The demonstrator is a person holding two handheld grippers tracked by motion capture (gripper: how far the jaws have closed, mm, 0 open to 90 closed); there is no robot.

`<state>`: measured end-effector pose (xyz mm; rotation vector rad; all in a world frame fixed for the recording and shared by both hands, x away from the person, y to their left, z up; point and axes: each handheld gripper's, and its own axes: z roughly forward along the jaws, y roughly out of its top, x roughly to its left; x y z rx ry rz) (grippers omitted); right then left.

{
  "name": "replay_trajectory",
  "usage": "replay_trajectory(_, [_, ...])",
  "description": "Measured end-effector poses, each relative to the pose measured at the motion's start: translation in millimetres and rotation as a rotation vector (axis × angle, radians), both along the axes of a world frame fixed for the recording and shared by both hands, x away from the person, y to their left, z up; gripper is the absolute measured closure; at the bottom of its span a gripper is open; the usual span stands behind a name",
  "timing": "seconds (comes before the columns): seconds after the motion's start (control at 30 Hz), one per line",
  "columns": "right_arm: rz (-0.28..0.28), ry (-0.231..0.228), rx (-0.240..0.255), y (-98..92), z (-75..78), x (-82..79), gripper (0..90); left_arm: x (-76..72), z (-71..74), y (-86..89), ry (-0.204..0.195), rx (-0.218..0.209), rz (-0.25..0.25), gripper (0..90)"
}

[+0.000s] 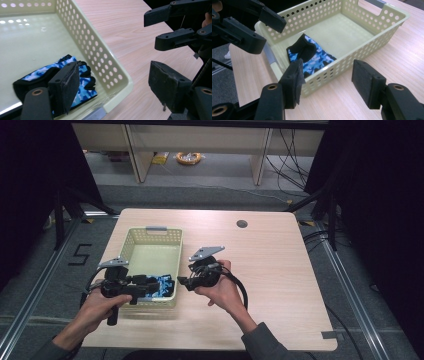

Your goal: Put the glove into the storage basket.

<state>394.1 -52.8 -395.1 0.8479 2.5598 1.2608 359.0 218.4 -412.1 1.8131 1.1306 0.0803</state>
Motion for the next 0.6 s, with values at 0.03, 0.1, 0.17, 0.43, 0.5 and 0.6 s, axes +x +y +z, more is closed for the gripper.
replay_trajectory(0.03, [-0.004, 0.008, 0.001, -2.0, 0.4, -1.2, 43.1, -0.7, 0.1, -1.9, -0.002, 0.003, -0.004, 24.7])
replay_trajectory(0.1, [-0.007, 0.000, 0.009, -7.1, -0.5, -2.4, 42.7, -1.2, -0.6, -4.4, 0.001, 0.000, -0.015, 24.5])
replay_trajectory(0.17, [-0.015, 0.003, 0.019, -12.3, -1.4, -4.2, 42.1, -1.7, -1.7, -7.5, 0.001, -0.001, -0.022, 24.1])
replay_trajectory(0.43, [-0.031, 0.009, 0.054, -30.1, -3.9, -7.2, 41.2, -2.2, -4.7, -14.5, 0.003, 0.002, -0.039, 22.5])
replay_trajectory(0.5, [-0.053, 0.014, 0.053, -36.0, -4.5, -9.1, 40.9, -1.9, -5.5, -17.3, 0.002, -0.001, -0.041, 22.3])
replay_trajectory(0.6, [-0.041, -0.001, 0.063, -41.8, -6.0, -8.5, 40.7, -2.6, -5.3, -19.8, -0.003, 0.010, -0.043, 22.2])
